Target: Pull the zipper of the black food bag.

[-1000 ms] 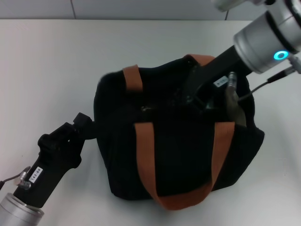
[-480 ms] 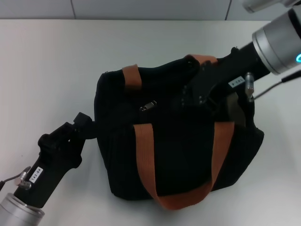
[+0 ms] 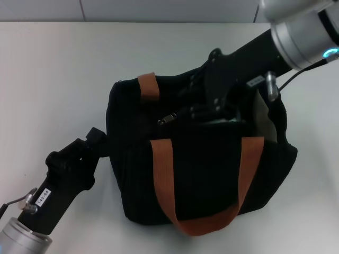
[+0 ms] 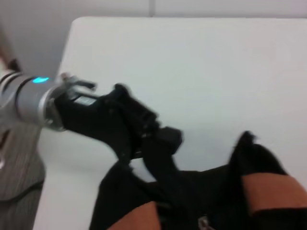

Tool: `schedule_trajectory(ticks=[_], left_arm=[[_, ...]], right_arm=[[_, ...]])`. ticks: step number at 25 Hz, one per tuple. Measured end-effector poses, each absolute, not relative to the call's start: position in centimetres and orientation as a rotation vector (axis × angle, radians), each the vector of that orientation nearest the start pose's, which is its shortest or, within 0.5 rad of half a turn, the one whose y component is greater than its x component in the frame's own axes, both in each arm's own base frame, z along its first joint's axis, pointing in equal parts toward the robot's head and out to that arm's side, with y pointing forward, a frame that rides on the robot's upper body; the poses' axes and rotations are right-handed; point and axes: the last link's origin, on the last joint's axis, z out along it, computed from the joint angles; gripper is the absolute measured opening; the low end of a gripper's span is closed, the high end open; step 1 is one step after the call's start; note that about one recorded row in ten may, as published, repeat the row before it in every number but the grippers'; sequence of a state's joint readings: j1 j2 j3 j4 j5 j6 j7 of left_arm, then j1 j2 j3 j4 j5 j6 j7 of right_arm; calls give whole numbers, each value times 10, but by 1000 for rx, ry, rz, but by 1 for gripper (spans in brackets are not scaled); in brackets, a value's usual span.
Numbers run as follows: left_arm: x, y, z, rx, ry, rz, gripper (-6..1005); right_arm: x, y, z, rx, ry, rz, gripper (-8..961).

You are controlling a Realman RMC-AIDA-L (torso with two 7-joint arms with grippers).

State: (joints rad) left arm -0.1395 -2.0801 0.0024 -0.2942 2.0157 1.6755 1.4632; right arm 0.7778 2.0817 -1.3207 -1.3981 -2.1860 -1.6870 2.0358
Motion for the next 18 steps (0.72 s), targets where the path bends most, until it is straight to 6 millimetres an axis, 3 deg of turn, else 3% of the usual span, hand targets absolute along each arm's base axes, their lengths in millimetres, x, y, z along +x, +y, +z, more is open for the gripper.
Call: schedule_trajectory(ticks=[8,18], left_arm=[[-293,172,-68,-1517,967,30,22],[-292,171,-68,-1516,974,23,22]], right_arm=[[63,342,-22,-3136,-145,-159,295],[61,349,-36,-3099,-180,-175,286]])
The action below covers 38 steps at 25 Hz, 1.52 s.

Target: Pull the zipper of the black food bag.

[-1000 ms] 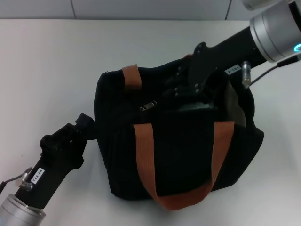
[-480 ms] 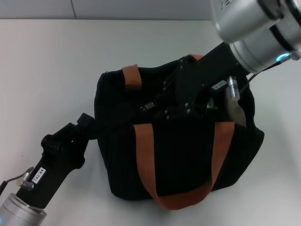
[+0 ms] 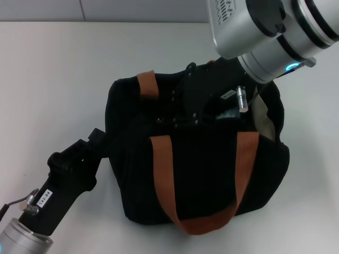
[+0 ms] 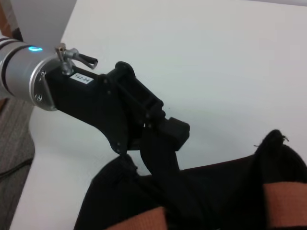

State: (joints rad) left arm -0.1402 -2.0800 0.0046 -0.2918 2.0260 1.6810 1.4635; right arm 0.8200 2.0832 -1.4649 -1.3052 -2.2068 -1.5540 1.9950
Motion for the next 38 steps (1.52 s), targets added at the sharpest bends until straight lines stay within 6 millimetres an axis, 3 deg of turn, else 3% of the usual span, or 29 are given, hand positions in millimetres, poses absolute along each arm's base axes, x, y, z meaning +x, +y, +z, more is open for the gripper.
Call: schedule_trajectory(ticks=[2,4,10,14,21,25,30,34,38], left_arm=[[-292,170,-67,-1512,974,21,22],[-292,170,-67,-1507,977,17,22],[-292,169,-67,-1505,980,15,22],[-291,169,-67,-1505,981,13,22],[-291,169,-67,-1504,981,11,22],[-290,171,-67,-1504,984,9,23],[-290,172,-67,-1502,985,7,23],[-290,172,-67,-1501,986,6,23],[-290,172,-66,-1500,986,5,23]], right_arm=[[61,349,-37,-3099,-179,-176,284],[60,351,-36,-3095,-176,-171,162],[59,351,-36,-3094,-184,-175,-3],[61,350,-34,-3096,-169,-181,-2],[58,360,-18,-3103,223,-113,-1],[55,359,-19,-3126,371,-79,9],[54,354,-23,-3187,489,-72,207],[56,355,-25,-3188,540,-83,297],[60,357,-28,-3172,576,-112,296]])
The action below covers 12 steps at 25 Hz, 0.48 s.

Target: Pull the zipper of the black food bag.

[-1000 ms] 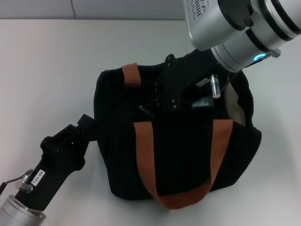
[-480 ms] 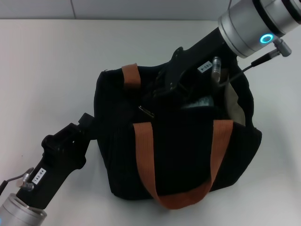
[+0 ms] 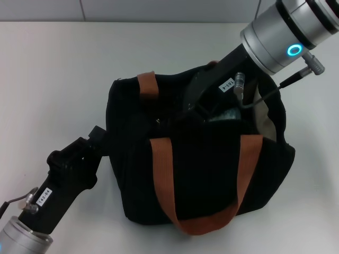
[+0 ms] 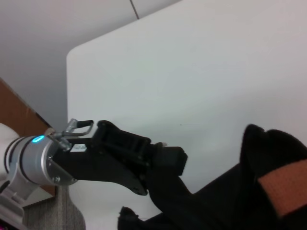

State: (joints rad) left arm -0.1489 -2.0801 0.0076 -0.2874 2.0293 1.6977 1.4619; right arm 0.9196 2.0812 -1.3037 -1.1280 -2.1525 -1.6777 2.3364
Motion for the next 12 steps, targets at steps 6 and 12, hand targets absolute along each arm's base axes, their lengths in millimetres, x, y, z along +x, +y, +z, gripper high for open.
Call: schedule_trajectory(ticks=[6,12], left_arm=[[-289,172,-67,-1500,986,2,23],[-288,171,-67,-1501,988,-4,23]], right_arm=[[64,360,-32,-3159,607,-113,295],[66,360,-39,-3161,611,-145,293]])
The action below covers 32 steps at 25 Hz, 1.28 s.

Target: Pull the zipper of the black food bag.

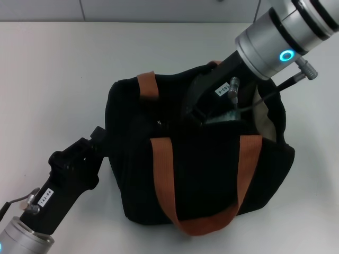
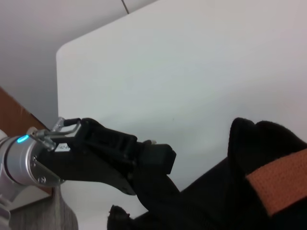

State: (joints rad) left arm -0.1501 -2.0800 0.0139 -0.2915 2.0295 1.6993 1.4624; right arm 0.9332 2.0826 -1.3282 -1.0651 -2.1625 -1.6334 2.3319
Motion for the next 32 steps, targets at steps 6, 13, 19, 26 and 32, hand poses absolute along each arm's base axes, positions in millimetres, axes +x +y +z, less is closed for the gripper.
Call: schedule_trajectory(ticks=[6,13,19,26,32], left_arm=[[-288,171,-67,-1498,989,-8,23],[-287,170,-66,-1488,990,-14,23],[-287,170,-65,-1483,992,-14,23],[-287,171,-64,-1477,991,-12,23],[-287,172,-63,-1473,985,-7,23]], right_arm=[[67,360,-45,-3166,608,-184,291],[64,356,-53,-3176,529,-238,253],[61,357,-47,-3153,445,-182,110],[61,354,-37,-3130,393,-139,25],[63,354,-36,-3131,374,-140,0]])
